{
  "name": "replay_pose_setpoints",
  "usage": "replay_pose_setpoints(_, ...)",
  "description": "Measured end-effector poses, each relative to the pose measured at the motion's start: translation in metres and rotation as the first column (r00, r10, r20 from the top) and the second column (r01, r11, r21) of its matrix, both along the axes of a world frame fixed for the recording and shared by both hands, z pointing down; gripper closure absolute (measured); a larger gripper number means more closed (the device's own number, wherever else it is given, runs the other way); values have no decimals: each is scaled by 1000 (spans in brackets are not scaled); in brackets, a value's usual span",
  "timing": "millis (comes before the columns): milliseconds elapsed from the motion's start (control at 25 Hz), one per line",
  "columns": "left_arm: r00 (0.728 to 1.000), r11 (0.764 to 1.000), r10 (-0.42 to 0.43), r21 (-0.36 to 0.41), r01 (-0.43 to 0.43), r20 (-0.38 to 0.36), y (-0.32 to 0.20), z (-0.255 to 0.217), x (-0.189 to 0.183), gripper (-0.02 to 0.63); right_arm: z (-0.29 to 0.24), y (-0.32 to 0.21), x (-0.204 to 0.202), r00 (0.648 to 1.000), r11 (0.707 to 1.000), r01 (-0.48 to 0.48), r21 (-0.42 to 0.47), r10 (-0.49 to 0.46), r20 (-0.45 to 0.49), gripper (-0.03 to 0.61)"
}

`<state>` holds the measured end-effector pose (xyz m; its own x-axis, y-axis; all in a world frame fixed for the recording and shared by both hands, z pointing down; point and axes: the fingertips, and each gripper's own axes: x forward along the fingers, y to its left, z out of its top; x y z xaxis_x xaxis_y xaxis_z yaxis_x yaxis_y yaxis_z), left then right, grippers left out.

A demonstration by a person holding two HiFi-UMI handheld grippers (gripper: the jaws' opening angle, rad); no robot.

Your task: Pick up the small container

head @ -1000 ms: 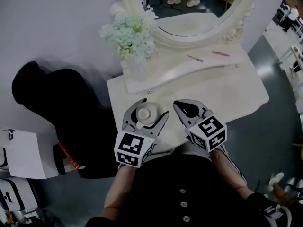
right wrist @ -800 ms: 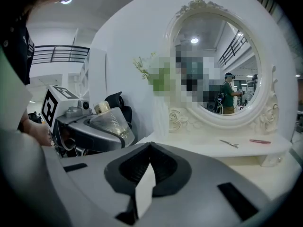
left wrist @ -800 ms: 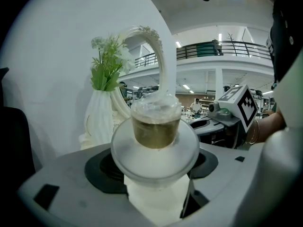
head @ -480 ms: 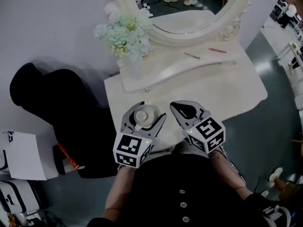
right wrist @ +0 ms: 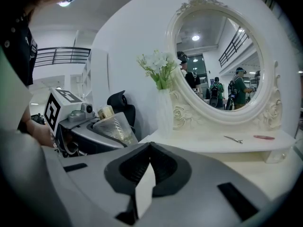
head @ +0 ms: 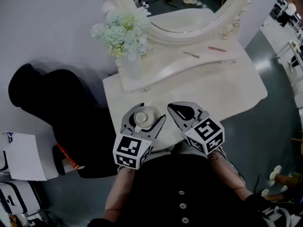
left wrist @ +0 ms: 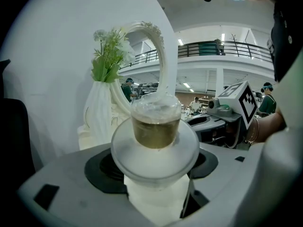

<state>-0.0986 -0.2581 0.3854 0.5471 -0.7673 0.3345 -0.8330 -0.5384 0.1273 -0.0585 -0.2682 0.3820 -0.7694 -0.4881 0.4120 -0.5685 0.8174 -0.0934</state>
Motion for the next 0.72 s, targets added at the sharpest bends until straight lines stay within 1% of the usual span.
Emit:
replay_pose_setpoints(200, 1000, 1000, 5, -10, -5, -4, 0, 3, 1, 299, 5, 2, 0, 1000, 1000, 6, -14, -6, -5, 577)
replay_pose_setpoints(520, 1000, 999, 8, -33, -8, -4, -1, 9, 2, 299, 4, 1, 2, 1000, 1000, 1, -14, -1, -1, 577)
replay_pose_setpoints(720, 1000, 999, -1, -34, 0, -20, -2, 8, 2, 299, 4, 3, 3, 1000, 1000, 5, -17, -5, 6, 577)
